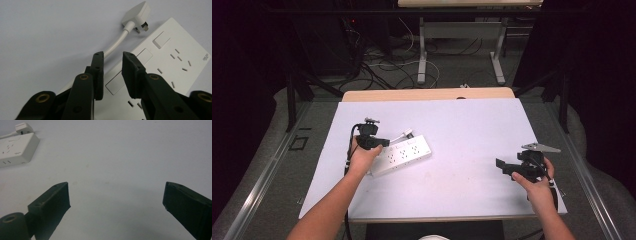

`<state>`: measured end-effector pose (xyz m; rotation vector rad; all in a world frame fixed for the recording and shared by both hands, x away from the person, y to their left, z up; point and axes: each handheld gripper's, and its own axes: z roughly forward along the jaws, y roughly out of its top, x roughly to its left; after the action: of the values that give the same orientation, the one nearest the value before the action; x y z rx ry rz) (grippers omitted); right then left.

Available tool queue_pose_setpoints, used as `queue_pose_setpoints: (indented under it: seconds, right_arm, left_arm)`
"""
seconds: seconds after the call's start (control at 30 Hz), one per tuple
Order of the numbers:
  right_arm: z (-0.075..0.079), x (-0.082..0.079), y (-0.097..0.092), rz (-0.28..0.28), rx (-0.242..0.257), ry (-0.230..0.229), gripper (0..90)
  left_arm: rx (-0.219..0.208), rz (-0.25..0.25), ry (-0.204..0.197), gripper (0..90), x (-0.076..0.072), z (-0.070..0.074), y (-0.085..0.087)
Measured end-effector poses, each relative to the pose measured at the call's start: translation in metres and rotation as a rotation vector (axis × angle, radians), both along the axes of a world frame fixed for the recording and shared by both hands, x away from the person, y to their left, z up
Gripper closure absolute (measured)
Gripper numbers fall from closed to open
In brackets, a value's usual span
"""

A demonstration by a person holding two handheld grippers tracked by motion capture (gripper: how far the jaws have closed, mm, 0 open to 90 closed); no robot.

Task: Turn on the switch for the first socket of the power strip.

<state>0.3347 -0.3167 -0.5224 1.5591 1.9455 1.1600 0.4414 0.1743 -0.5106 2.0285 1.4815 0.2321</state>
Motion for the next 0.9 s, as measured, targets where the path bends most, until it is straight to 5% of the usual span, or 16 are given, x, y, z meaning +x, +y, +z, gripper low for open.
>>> queue_pose_setpoints:
  seconds: [0.37,0.9]
  right_arm:
    - [0.000,0.000,0.000,-0.001,-0.001,0.001,6.6]
    - [0.001,-0.001,-0.001,-0.006,0.002,0.002,6.6]
  left_arm:
    - [0.011,-0.026,-0.069,51.1,-0.002,0.008,-0.002]
    - [0.046,-0.085,-0.136,34.5,-0.006,0.026,-0.005]
